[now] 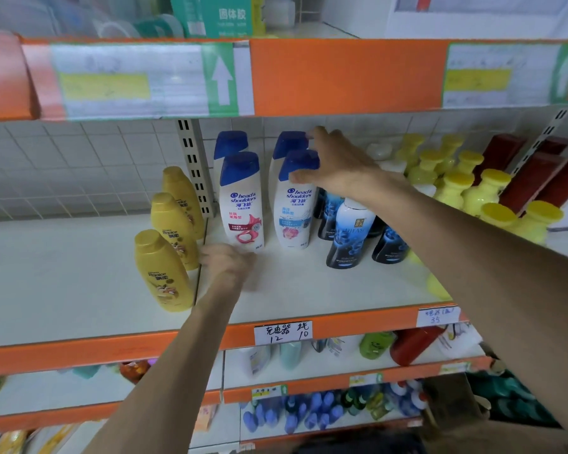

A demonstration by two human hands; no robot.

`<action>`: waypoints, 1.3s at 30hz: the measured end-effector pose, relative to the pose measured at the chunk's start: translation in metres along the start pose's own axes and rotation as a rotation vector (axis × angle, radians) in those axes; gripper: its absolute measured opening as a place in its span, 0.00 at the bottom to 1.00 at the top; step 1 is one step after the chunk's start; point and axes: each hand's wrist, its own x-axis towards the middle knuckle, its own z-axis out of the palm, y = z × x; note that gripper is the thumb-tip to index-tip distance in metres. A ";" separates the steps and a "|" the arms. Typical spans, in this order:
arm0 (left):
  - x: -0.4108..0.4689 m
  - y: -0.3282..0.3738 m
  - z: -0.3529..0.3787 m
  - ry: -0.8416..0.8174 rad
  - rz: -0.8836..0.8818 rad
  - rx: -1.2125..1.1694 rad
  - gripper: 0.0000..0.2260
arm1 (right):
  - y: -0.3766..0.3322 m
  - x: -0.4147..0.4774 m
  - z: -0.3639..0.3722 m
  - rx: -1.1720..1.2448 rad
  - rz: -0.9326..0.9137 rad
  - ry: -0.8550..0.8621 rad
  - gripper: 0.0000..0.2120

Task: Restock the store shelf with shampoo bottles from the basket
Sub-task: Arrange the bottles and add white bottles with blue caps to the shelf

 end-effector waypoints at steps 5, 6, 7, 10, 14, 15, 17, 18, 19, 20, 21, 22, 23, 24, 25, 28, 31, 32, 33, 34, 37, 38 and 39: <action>-0.037 0.014 -0.008 -0.019 0.135 0.391 0.21 | 0.002 -0.038 -0.010 -0.151 -0.089 0.270 0.21; -0.043 0.016 -0.009 -0.047 0.160 0.434 0.22 | 0.003 -0.047 -0.011 -0.205 -0.114 0.307 0.19; -0.051 0.017 -0.010 -0.053 0.197 0.470 0.23 | 0.004 -0.057 -0.012 -0.250 -0.130 0.333 0.18; -0.084 0.029 -0.007 -0.076 0.344 0.549 0.28 | 0.011 -0.090 -0.015 -0.265 -0.137 0.310 0.14; -0.136 0.036 -0.002 -0.143 0.526 0.572 0.25 | 0.038 -0.146 -0.014 -0.225 -0.173 0.201 0.15; -0.150 0.033 0.000 -0.157 0.543 0.585 0.25 | 0.047 -0.163 -0.014 -0.229 -0.174 0.179 0.15; -0.184 0.023 0.007 -0.173 0.578 0.580 0.25 | 0.068 -0.203 -0.017 -0.224 -0.169 0.135 0.16; -0.203 0.016 0.012 -0.174 0.588 0.578 0.24 | 0.079 -0.224 -0.019 -0.214 -0.168 0.107 0.16; -0.223 0.009 0.018 -0.176 0.598 0.581 0.23 | 0.090 -0.247 -0.023 -0.202 -0.164 0.072 0.17; -0.244 0.001 0.025 -0.175 0.602 0.585 0.21 | 0.103 -0.271 -0.026 -0.188 -0.150 0.034 0.17; -0.265 -0.006 0.032 -0.179 0.601 0.579 0.18 | 0.117 -0.294 -0.029 -0.173 -0.125 -0.002 0.17; -0.286 -0.014 0.040 -0.191 0.595 0.571 0.12 | 0.130 -0.316 -0.031 -0.161 -0.093 -0.037 0.16; -0.306 -0.020 0.048 -0.205 0.592 0.583 0.08 | 0.142 -0.337 -0.034 -0.151 -0.060 -0.067 0.16; -0.324 -0.026 0.056 -0.213 0.595 0.602 0.06 | 0.153 -0.356 -0.036 -0.149 -0.032 -0.093 0.16; -0.338 -0.034 0.064 -0.219 0.580 0.628 0.09 | 0.163 -0.372 -0.038 -0.154 -0.010 -0.122 0.15; -0.371 -0.060 0.081 -0.228 0.481 0.695 0.20 | 0.186 -0.408 -0.035 -0.145 0.052 -0.208 0.17; -0.383 -0.077 0.094 -0.291 0.433 0.714 0.22 | 0.200 -0.426 -0.026 -0.145 0.092 -0.295 0.16; -0.384 -0.080 0.097 -0.315 0.425 0.728 0.22 | 0.203 -0.429 -0.021 -0.148 0.098 -0.314 0.14; -0.384 -0.084 0.101 -0.340 0.414 0.743 0.22 | 0.204 -0.431 -0.015 -0.146 0.102 -0.331 0.14; -0.383 -0.088 0.105 -0.362 0.400 0.754 0.22 | 0.205 -0.433 -0.009 -0.144 0.099 -0.349 0.13; -0.373 -0.097 0.119 -0.421 0.355 0.768 0.21 | 0.208 -0.435 0.014 -0.139 0.118 -0.431 0.13; -0.369 -0.100 0.125 -0.440 0.347 0.762 0.21 | 0.210 -0.435 0.022 -0.136 0.132 -0.458 0.13; -0.364 -0.105 0.131 -0.456 0.332 0.750 0.20 | 0.211 -0.433 0.032 -0.132 0.143 -0.478 0.13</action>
